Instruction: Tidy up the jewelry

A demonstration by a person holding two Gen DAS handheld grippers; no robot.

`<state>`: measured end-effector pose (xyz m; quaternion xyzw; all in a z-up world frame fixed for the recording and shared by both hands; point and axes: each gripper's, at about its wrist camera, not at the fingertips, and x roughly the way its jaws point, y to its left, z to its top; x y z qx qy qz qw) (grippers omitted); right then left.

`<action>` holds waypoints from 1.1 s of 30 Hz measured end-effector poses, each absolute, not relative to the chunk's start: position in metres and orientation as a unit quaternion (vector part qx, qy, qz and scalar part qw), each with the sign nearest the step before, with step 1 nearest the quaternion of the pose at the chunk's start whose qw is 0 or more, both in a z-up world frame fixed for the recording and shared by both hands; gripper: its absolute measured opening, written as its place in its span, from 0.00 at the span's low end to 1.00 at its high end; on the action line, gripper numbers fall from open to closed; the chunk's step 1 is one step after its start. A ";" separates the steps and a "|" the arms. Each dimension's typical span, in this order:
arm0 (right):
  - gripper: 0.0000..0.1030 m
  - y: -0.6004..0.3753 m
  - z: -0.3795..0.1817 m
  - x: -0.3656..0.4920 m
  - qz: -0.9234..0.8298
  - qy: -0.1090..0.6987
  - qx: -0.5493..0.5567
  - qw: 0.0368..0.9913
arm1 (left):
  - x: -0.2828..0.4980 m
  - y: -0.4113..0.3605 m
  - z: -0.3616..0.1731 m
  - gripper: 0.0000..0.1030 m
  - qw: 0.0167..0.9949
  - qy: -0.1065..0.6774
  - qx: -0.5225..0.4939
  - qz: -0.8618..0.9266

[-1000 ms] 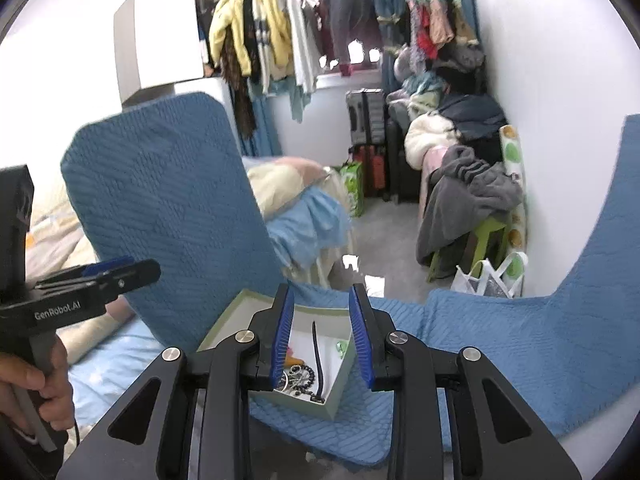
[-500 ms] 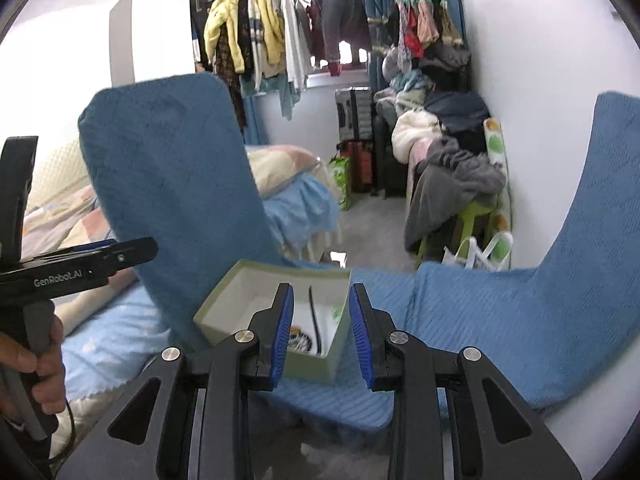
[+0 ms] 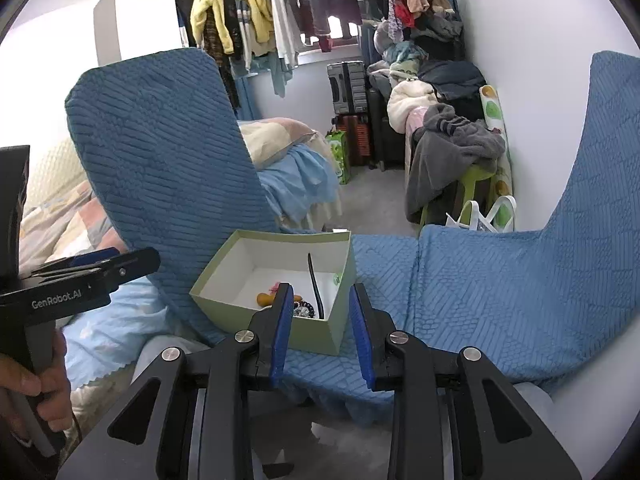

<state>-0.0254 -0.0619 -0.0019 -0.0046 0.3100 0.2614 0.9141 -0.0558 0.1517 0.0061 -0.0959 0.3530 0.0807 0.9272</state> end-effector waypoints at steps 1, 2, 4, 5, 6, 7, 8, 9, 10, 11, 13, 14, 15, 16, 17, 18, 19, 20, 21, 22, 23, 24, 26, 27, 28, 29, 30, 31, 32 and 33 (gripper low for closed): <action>0.26 -0.062 -0.001 -0.025 0.262 0.310 -0.006 0.914 | -0.056 0.151 0.007 0.81 0.928 0.351 -0.093 0.082; 0.26 -0.062 -0.001 -0.025 0.261 0.311 -0.007 0.914 | -0.057 0.151 0.009 0.81 0.929 0.350 -0.089 0.083; 0.26 -0.063 -0.001 -0.024 0.260 0.313 -0.008 0.913 | -0.057 0.152 0.009 0.81 0.928 0.350 -0.091 0.085; 0.26 -0.063 0.000 -0.024 0.259 0.313 -0.008 0.914 | -0.058 0.152 0.009 0.81 0.928 0.350 -0.091 0.087; 0.27 -0.063 0.000 -0.024 0.258 0.314 -0.009 0.914 | -0.059 0.152 0.009 0.81 0.929 0.349 -0.091 0.087; 0.28 -0.063 0.001 -0.023 0.258 0.313 -0.010 0.914 | -0.059 0.153 0.010 0.81 0.928 0.350 -0.090 0.087; 0.29 -0.063 0.001 -0.023 0.257 0.313 -0.010 0.914 | -0.060 0.153 0.010 0.81 0.928 0.351 -0.090 0.087; 0.32 -0.062 0.001 -0.022 0.257 0.314 -0.011 0.914 | -0.060 0.153 0.010 0.81 0.928 0.351 -0.091 0.088; 0.33 -0.062 0.002 -0.022 0.258 0.316 -0.012 0.913 | -0.061 0.153 0.010 0.81 0.928 0.351 -0.092 0.088; 0.34 -0.063 0.002 -0.022 0.258 0.316 -0.012 0.913 | -0.061 0.154 0.009 0.81 0.927 0.352 -0.092 0.087; 0.41 -0.062 0.001 -0.021 0.257 0.317 -0.013 0.913 | -0.060 0.154 0.010 0.81 0.927 0.353 -0.093 0.088; 0.45 -0.063 0.002 -0.021 0.257 0.316 -0.012 0.913 | -0.060 0.154 0.010 0.81 0.926 0.354 -0.093 0.089; 0.54 -0.063 0.001 -0.021 0.257 0.316 -0.012 0.913 | -0.060 0.155 0.009 0.81 0.926 0.355 -0.092 0.089; 0.68 -0.063 0.002 -0.020 0.254 0.314 -0.011 0.915 | -0.061 0.155 0.009 0.81 0.926 0.354 -0.094 0.088; 0.74 -0.063 0.002 -0.020 0.250 0.312 -0.011 0.917 | -0.060 0.155 0.009 0.81 0.926 0.355 -0.095 0.087; 0.83 -0.063 0.002 -0.019 0.248 0.311 -0.011 0.918 | -0.060 0.156 0.009 0.81 0.926 0.356 -0.096 0.085; 0.84 -0.063 0.002 -0.019 0.248 0.309 -0.010 0.918 | -0.059 0.156 0.009 0.81 0.925 0.356 -0.096 0.085; 0.85 -0.063 0.003 -0.017 0.249 0.309 -0.010 0.918 | -0.059 0.155 0.009 0.81 0.925 0.358 -0.095 0.086; 0.87 -0.062 0.003 -0.017 0.247 0.309 -0.012 0.918 | -0.058 0.154 0.009 0.81 0.925 0.359 -0.094 0.086; 0.91 -0.062 0.003 -0.015 0.245 0.310 -0.015 0.918 | -0.058 0.154 0.009 0.81 0.925 0.358 -0.095 0.085; 0.94 -0.061 0.002 -0.015 0.243 0.312 -0.017 0.918 | -0.058 0.154 0.009 0.81 0.925 0.358 -0.096 0.085; 1.00 -0.061 0.002 -0.014 0.241 0.313 -0.018 0.919 | -0.058 0.154 0.009 0.81 0.925 0.358 -0.096 0.087; 1.00 -0.062 0.002 -0.013 0.239 0.314 -0.017 0.919 | -0.058 0.154 0.009 0.81 0.924 0.358 -0.094 0.091; 1.00 -0.062 0.002 -0.013 0.241 0.314 -0.017 0.918 | -0.058 0.154 0.009 0.82 0.925 0.357 -0.093 0.093; 1.00 -0.062 0.001 -0.013 0.241 0.314 -0.018 0.918 | -0.058 0.155 0.009 0.82 0.925 0.357 -0.093 0.093; 1.00 -0.061 0.001 -0.013 0.240 0.313 -0.019 0.919 | -0.058 0.155 0.009 0.82 0.925 0.357 -0.095 0.092; 1.00 -0.061 0.001 -0.013 0.239 0.313 -0.020 0.919 | -0.058 0.155 0.008 0.82 0.925 0.357 -0.094 0.092; 1.00 -0.060 -0.001 -0.012 0.238 0.314 -0.022 0.919 | -0.058 0.155 0.008 0.82 0.924 0.358 -0.092 0.093; 1.00 -0.058 -0.002 -0.011 0.239 0.317 -0.023 0.918 | -0.058 0.154 0.007 0.82 0.924 0.359 -0.090 0.095; 1.00 -0.057 -0.002 -0.011 0.239 0.318 -0.024 0.917 | -0.058 0.154 0.007 0.83 0.923 0.360 -0.089 0.097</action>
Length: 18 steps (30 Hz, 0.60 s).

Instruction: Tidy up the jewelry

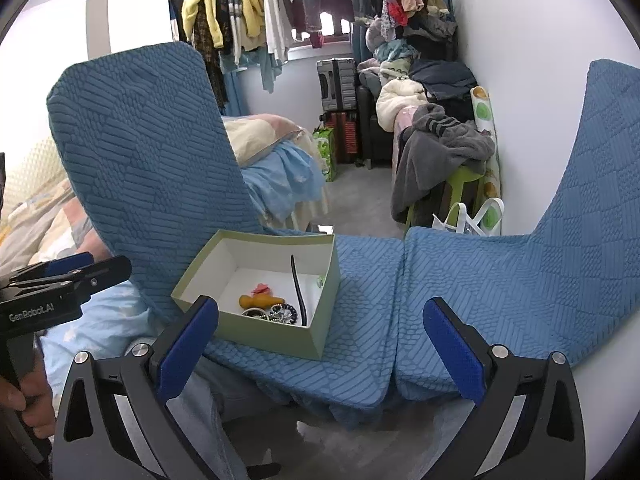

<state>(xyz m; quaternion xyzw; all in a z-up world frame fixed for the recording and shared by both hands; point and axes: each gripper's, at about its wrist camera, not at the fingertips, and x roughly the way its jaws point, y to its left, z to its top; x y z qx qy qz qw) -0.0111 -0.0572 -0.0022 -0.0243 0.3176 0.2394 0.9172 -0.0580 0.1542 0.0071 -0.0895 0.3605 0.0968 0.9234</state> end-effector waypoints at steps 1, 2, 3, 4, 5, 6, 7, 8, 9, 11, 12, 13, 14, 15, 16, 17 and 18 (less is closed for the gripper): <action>1.00 -0.057 -0.003 -0.011 0.240 0.319 -0.025 0.917 | -0.058 0.154 0.007 0.83 0.923 0.361 -0.090 0.098; 1.00 -0.056 -0.003 -0.010 0.240 0.320 -0.025 0.916 | -0.059 0.154 0.007 0.83 0.923 0.362 -0.091 0.098; 1.00 -0.056 -0.003 -0.011 0.241 0.319 -0.026 0.916 | -0.059 0.154 0.007 0.83 0.922 0.362 -0.092 0.098; 1.00 -0.055 -0.003 -0.011 0.240 0.319 -0.026 0.917 | -0.059 0.154 0.007 0.83 0.922 0.363 -0.091 0.099; 1.00 -0.055 -0.003 -0.011 0.240 0.318 -0.026 0.917 | -0.059 0.154 0.007 0.83 0.922 0.363 -0.091 0.099; 1.00 -0.055 -0.003 -0.011 0.240 0.318 -0.026 0.917 | -0.059 0.154 0.007 0.83 0.922 0.362 -0.092 0.098; 1.00 -0.055 -0.003 -0.011 0.239 0.317 -0.026 0.917 | -0.060 0.154 0.007 0.83 0.923 0.361 -0.093 0.096; 1.00 -0.055 -0.002 -0.011 0.238 0.316 -0.026 0.918 | -0.059 0.154 0.007 0.83 0.923 0.361 -0.094 0.095; 1.00 -0.055 -0.002 -0.011 0.237 0.316 -0.027 0.918 | -0.059 0.155 0.007 0.83 0.923 0.361 -0.094 0.095; 1.00 -0.055 -0.002 -0.011 0.236 0.316 -0.029 0.919 | -0.059 0.156 0.007 0.84 0.923 0.362 -0.093 0.096; 1.00 -0.055 -0.002 -0.011 0.235 0.316 -0.029 0.919 | -0.059 0.156 0.007 0.84 0.923 0.361 -0.094 0.095; 1.00 -0.054 -0.003 -0.011 0.235 0.316 -0.030 0.919 | -0.059 0.156 0.006 0.84 0.923 0.361 -0.094 0.096; 1.00 -0.054 -0.003 -0.011 0.235 0.317 -0.031 0.918 | -0.059 0.156 0.007 0.84 0.922 0.361 -0.094 0.098; 1.00 -0.055 -0.003 -0.011 0.235 0.318 -0.031 0.918 | -0.059 0.157 0.006 0.84 0.922 0.362 -0.095 0.096; 1.00 -0.054 -0.003 -0.011 0.236 0.318 -0.031 0.918 | -0.060 0.157 0.006 0.84 0.922 0.361 -0.095 0.097; 1.00 -0.053 -0.003 -0.011 0.237 0.316 -0.033 0.918 | -0.060 0.157 0.006 0.84 0.923 0.361 -0.094 0.099; 1.00 -0.053 -0.003 -0.012 0.238 0.316 -0.035 0.918 | -0.060 0.157 0.006 0.84 0.923 0.360 -0.094 0.101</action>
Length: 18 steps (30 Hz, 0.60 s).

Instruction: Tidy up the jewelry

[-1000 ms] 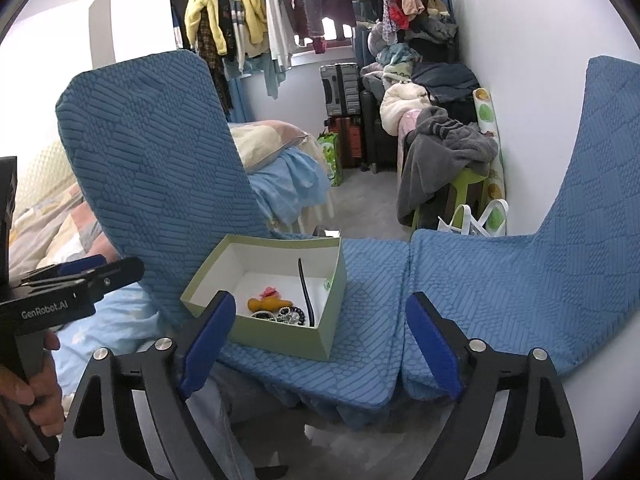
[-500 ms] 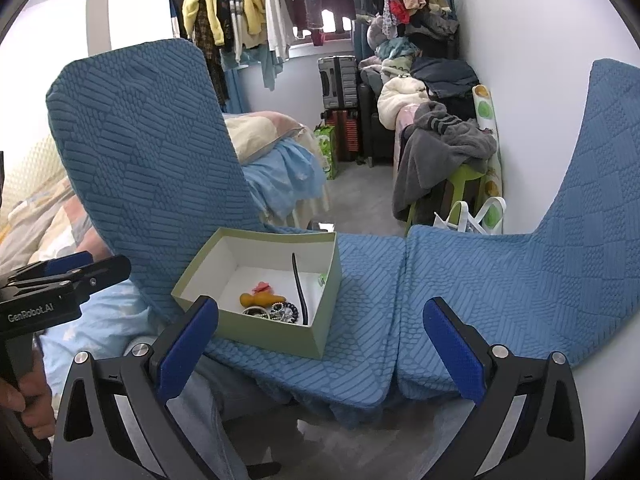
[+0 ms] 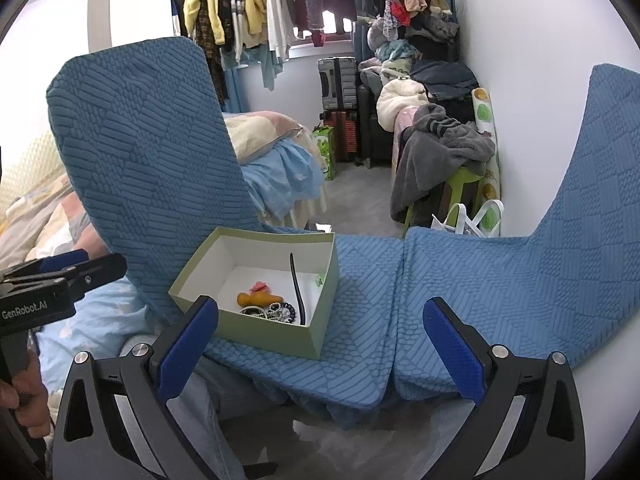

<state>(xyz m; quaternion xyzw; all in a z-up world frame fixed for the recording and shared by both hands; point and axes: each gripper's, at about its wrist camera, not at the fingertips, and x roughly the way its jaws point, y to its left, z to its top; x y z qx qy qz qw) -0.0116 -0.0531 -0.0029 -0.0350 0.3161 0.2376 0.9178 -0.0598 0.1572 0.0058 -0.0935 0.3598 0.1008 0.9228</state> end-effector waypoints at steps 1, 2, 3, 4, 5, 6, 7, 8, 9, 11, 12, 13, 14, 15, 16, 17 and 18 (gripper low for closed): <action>1.00 -0.053 -0.003 -0.012 0.238 0.316 -0.036 0.918 | -0.060 0.157 0.006 0.84 0.923 0.360 -0.093 0.101; 1.00 -0.053 -0.003 -0.012 0.238 0.317 -0.037 0.918 | -0.060 0.157 0.005 0.84 0.923 0.360 -0.093 0.101; 1.00 -0.053 -0.003 -0.012 0.238 0.317 -0.036 0.917 | -0.061 0.156 0.005 0.84 0.923 0.360 -0.094 0.102; 1.00 -0.053 -0.004 -0.012 0.238 0.318 -0.036 0.917 | -0.061 0.156 0.005 0.84 0.923 0.360 -0.094 0.101; 1.00 -0.053 -0.004 -0.012 0.237 0.318 -0.036 0.917 | -0.061 0.156 0.006 0.84 0.923 0.360 -0.093 0.102; 1.00 -0.054 -0.004 -0.012 0.237 0.318 -0.036 0.917 | -0.061 0.156 0.005 0.84 0.923 0.359 -0.094 0.102; 1.00 -0.054 -0.004 -0.012 0.237 0.318 -0.035 0.917 | -0.061 0.156 0.005 0.84 0.923 0.359 -0.094 0.102; 1.00 -0.054 -0.004 -0.012 0.237 0.318 -0.035 0.917 | -0.062 0.155 0.005 0.84 0.923 0.360 -0.094 0.102; 1.00 -0.054 -0.004 -0.012 0.237 0.318 -0.035 0.917 | -0.062 0.156 0.005 0.84 0.923 0.360 -0.094 0.103; 1.00 -0.054 -0.004 -0.013 0.238 0.318 -0.035 0.917 | -0.062 0.155 0.005 0.84 0.923 0.359 -0.095 0.102; 1.00 -0.055 -0.004 -0.013 0.238 0.317 -0.035 0.917 | -0.062 0.156 0.005 0.84 0.923 0.359 -0.094 0.102; 1.00 -0.055 -0.004 -0.012 0.237 0.317 -0.035 0.918 | -0.062 0.156 0.005 0.84 0.923 0.360 -0.094 0.102; 1.00 -0.054 -0.004 -0.012 0.237 0.318 -0.035 0.917 | -0.062 0.155 0.005 0.84 0.923 0.360 -0.094 0.102; 1.00 -0.054 -0.004 -0.013 0.237 0.318 -0.035 0.917 | -0.062 0.155 0.006 0.84 0.923 0.360 -0.094 0.100; 1.00 -0.054 -0.004 -0.012 0.237 0.318 -0.035 0.917 | -0.062 0.154 0.005 0.84 0.923 0.360 -0.094 0.099; 1.00 -0.054 -0.004 -0.012 0.237 0.318 -0.035 0.917 | -0.063 0.154 0.005 0.84 0.923 0.360 -0.093 0.098; 1.00 -0.054 -0.004 -0.013 0.237 0.318 -0.035 0.917 | -0.062 0.154 0.005 0.84 0.923 0.362 -0.092 0.098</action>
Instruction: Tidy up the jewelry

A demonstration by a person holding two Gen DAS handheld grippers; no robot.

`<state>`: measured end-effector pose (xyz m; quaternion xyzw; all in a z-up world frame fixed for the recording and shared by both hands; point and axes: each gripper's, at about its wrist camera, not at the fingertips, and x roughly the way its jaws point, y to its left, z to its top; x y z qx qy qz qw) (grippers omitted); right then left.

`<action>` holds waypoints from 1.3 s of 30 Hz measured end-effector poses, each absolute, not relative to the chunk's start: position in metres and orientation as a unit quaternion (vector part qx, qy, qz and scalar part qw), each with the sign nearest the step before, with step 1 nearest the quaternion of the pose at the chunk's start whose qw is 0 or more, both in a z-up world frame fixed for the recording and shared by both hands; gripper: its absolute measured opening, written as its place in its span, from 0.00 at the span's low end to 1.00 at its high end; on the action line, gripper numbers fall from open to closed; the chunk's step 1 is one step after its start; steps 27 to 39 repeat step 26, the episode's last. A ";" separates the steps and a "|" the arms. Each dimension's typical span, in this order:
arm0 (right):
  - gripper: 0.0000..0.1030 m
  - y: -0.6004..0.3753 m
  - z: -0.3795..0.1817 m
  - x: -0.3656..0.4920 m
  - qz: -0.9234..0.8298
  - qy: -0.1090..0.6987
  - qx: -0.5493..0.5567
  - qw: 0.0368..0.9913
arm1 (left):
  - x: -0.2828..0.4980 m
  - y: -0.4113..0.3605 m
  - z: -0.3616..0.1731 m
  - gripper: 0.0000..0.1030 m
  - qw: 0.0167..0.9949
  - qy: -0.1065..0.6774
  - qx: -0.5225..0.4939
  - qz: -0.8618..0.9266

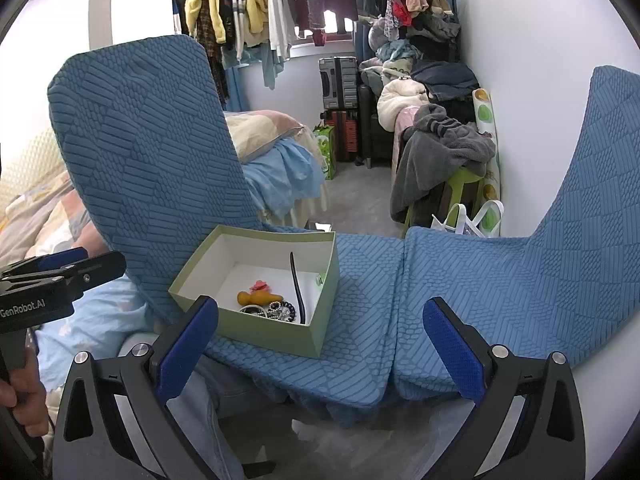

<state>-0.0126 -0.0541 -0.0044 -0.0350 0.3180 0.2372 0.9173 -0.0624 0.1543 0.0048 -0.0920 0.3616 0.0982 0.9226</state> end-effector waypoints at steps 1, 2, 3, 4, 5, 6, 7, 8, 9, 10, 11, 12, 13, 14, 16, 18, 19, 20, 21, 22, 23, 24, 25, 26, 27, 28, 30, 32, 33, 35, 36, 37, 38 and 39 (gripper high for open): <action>1.00 -0.054 -0.004 -0.013 0.237 0.318 -0.035 0.917 | -0.063 0.155 0.004 0.84 0.922 0.363 -0.092 0.101; 1.00 -0.054 -0.005 -0.013 0.237 0.318 -0.036 0.917 | -0.062 0.155 0.004 0.84 0.921 0.364 -0.092 0.100; 1.00 -0.054 -0.005 -0.012 0.237 0.318 -0.035 0.917 | -0.063 0.155 0.004 0.84 0.921 0.364 -0.093 0.101; 1.00 -0.054 -0.004 -0.012 0.237 0.319 -0.035 0.917 | -0.063 0.155 0.004 0.84 0.921 0.363 -0.094 0.103; 1.00 -0.054 -0.004 -0.013 0.238 0.319 -0.035 0.917 | -0.064 0.154 0.005 0.84 0.922 0.362 -0.094 0.102; 1.00 -0.055 -0.004 -0.013 0.238 0.318 -0.036 0.917 | -0.064 0.155 0.005 0.84 0.922 0.362 -0.094 0.103; 1.00 -0.054 -0.004 -0.013 0.237 0.318 -0.036 0.917 | -0.064 0.154 0.005 0.84 0.922 0.362 -0.094 0.103; 1.00 -0.055 -0.004 -0.013 0.238 0.318 -0.036 0.917 | -0.064 0.153 0.006 0.85 0.922 0.362 -0.093 0.102; 1.00 -0.054 -0.005 -0.013 0.237 0.318 -0.035 0.917 | -0.064 0.155 0.006 0.85 0.922 0.362 -0.093 0.102; 1.00 -0.055 -0.004 -0.013 0.236 0.317 -0.035 0.918 | -0.064 0.154 0.006 0.85 0.922 0.362 -0.094 0.102; 1.00 -0.055 -0.004 -0.013 0.235 0.316 -0.034 0.919 | -0.063 0.154 0.006 0.85 0.921 0.364 -0.093 0.102; 1.00 -0.056 -0.003 -0.013 0.234 0.315 -0.033 0.919 | -0.064 0.154 0.006 0.85 0.921 0.363 -0.093 0.102; 1.00 -0.057 -0.003 -0.013 0.234 0.314 -0.033 0.919 | -0.064 0.154 0.006 0.85 0.921 0.363 -0.092 0.103; 1.00 -0.057 -0.002 -0.013 0.233 0.313 -0.033 0.920 | -0.064 0.153 0.006 0.85 0.921 0.364 -0.093 0.103; 1.00 -0.058 -0.002 -0.014 0.234 0.314 -0.033 0.920 | -0.064 0.155 0.006 0.86 0.922 0.362 -0.097 0.102; 1.00 -0.058 -0.002 -0.014 0.234 0.314 -0.033 0.920 | -0.063 0.156 0.004 0.86 0.921 0.363 -0.102 0.099; 1.00 -0.057 -0.002 -0.014 0.235 0.314 -0.033 0.919 | -0.063 0.155 0.003 0.87 0.921 0.364 -0.100 0.100; 1.00 -0.058 -0.002 -0.013 0.235 0.315 -0.033 0.919 | -0.063 0.155 0.003 0.87 0.920 0.366 -0.099 0.101; 1.00 -0.058 -0.002 -0.013 0.235 0.316 -0.033 0.918 | -0.062 0.155 0.002 0.87 0.919 0.367 -0.099 0.101; 1.00 -0.058 -0.002 -0.012 0.236 0.318 -0.034 0.918 | -0.063 0.155 0.002 0.87 0.919 0.367 -0.100 0.101; 1.00 -0.058 -0.003 -0.012 0.237 0.319 -0.034 0.917 | -0.063 0.155 0.002 0.88 0.920 0.366 -0.100 0.101; 1.00 -0.058 -0.003 -0.012 0.237 0.319 -0.035 0.917 | -0.063 0.155 0.002 0.88 0.920 0.366 -0.099 0.102; 1.00 -0.057 -0.003 -0.013 0.237 0.319 -0.034 0.917 | -0.064 0.155 0.003 0.88 0.920 0.365 -0.097 0.102; 1.00 -0.058 -0.003 -0.012 0.236 0.318 -0.033 0.918 | -0.064 0.155 0.004 0.89 0.920 0.365 -0.097 0.102; 1.00 -0.058 -0.003 -0.012 0.236 0.318 -0.033 0.918 | -0.064 0.155 0.004 0.89 0.920 0.365 -0.097 0.102; 1.00 -0.058 -0.003 -0.012 0.236 0.318 -0.033 0.918 | -0.064 0.155 0.004 0.89 0.920 0.365 -0.097 0.102; 1.00 -0.058 -0.003 -0.012 0.236 0.318 -0.033 0.918 | -0.064 0.155 0.004 0.89 0.920 0.365 -0.097 0.102; 1.00 -0.058 -0.003 -0.012 0.236 0.318 -0.033 0.918 | -0.064 0.155 0.004 0.89 0.920 0.365 -0.097 0.102; 1.00 -0.058 -0.003 -0.012 0.236 0.318 -0.033 0.918 | -0.064 0.155 0.004 0.89 0.920 0.365 -0.097 0.102; 1.00 -0.058 -0.003 -0.012 0.236 0.318 -0.033 0.918 | -0.064 0.155 0.004 0.89 0.920 0.365 -0.097 0.102; 1.00 -0.058 -0.003 -0.012 0.236 0.318 -0.033 0.918 | -0.064 0.155 0.004 0.89 0.920 0.365 -0.097 0.102; 1.00 -0.058 -0.003 -0.012 0.236 0.318 -0.033 0.918 | -0.064 0.155 0.004 0.89 0.920 0.365 -0.097 0.102; 1.00 -0.058 -0.003 -0.012 0.236 0.318 -0.033 0.918 | -0.064 0.155 0.004 0.89 0.920 0.365 -0.097 0.102; 1.00 -0.058 -0.003 -0.012 0.236 0.318 -0.033 0.918 | -0.064 0.155 0.004 0.89 0.920 0.365 -0.097 0.102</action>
